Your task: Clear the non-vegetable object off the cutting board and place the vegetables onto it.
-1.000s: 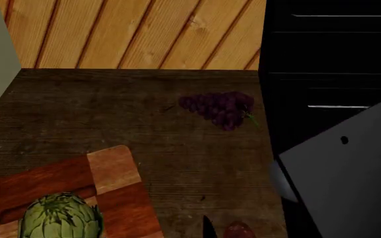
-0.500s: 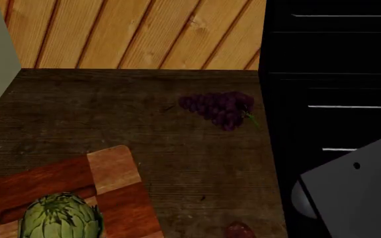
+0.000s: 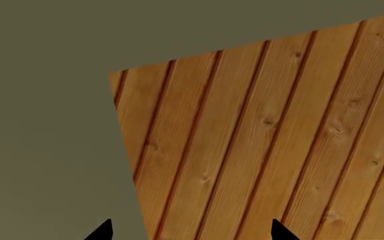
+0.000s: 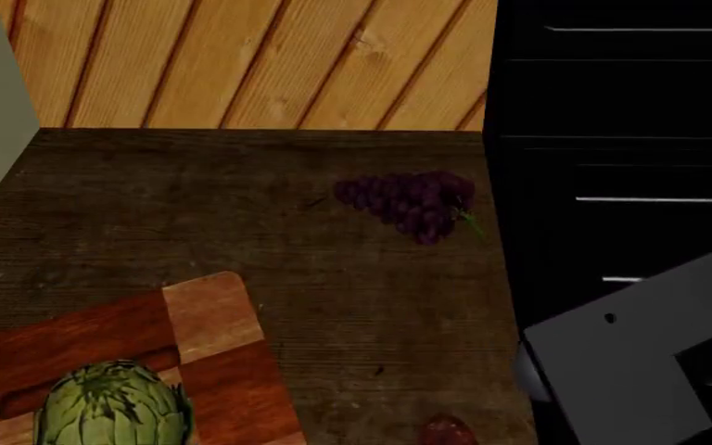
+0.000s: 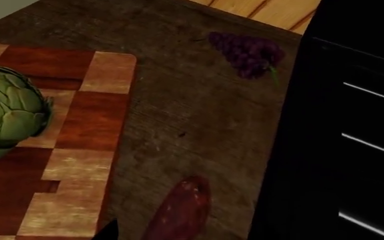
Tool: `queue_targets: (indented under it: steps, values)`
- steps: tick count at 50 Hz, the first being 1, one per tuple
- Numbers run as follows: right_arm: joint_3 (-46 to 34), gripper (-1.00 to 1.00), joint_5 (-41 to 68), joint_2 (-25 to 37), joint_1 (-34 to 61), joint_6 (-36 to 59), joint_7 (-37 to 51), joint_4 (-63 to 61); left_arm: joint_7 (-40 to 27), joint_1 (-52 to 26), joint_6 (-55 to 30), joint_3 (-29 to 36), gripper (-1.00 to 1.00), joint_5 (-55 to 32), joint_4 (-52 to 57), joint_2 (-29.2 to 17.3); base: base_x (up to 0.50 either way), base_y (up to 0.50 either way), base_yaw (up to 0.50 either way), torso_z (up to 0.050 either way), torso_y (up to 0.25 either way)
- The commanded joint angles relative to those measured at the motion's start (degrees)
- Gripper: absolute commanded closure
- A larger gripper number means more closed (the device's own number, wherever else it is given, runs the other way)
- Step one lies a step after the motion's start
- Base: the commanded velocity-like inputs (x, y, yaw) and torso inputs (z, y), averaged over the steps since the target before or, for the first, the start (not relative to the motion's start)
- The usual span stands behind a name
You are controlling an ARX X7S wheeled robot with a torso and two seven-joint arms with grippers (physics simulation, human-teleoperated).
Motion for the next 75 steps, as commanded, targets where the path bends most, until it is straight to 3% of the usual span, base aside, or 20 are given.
queue_targets:
  steps: [1, 75]
  values:
    - [1.84, -1.00, -6.48, -3.20, -3.90, -0.29, -3.92, 0.40, 1.58, -0.40, 0.89, 2.64, -1.00, -0.43, 0.03, -7.12, 0.02, 0.00, 0.02, 0.000, 0.000]
    - [-2.96, -1.00, -21.26, -11.00, -12.90, 0.85, -12.62, 10.76, -2.89, -1.18, 1.45, 2.84, -1.00, -6.50, 0.19, -9.37, 0.02, 0.01, 0.02, 0.001, 0.000]
